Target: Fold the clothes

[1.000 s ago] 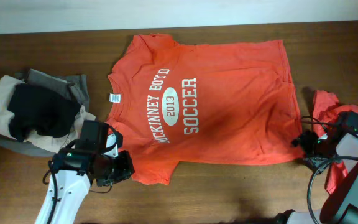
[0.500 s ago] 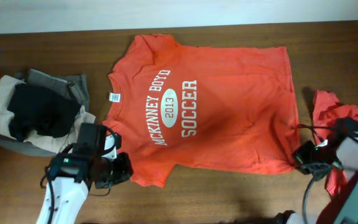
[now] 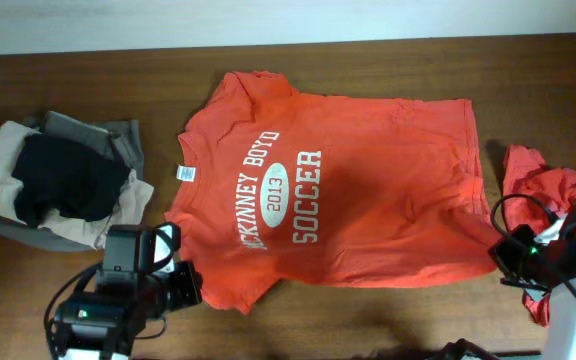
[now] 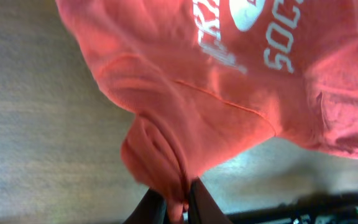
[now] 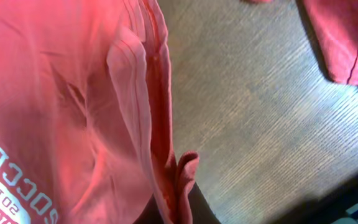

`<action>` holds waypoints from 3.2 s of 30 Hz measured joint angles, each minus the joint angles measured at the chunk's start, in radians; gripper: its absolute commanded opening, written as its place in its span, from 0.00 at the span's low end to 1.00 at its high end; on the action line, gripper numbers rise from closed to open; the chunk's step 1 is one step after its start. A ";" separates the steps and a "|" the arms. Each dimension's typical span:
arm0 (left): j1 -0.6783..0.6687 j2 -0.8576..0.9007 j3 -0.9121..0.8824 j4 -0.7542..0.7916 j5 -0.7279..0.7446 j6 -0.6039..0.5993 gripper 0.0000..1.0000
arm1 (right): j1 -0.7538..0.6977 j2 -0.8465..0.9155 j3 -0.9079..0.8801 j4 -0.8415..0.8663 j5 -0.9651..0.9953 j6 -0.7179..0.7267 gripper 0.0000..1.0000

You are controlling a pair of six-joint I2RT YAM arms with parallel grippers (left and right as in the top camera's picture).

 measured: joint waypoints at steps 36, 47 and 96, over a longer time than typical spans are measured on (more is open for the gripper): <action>-0.117 0.364 -0.018 -0.011 0.063 -0.019 0.60 | 0.140 0.476 0.142 0.121 -0.143 -0.071 0.04; -0.119 0.444 -0.132 0.133 0.057 -0.077 0.61 | 0.140 0.476 0.143 0.133 -0.143 -0.072 0.04; -0.121 0.698 0.214 0.399 -0.104 0.010 0.11 | 0.140 0.486 0.147 0.315 -0.162 -0.029 0.04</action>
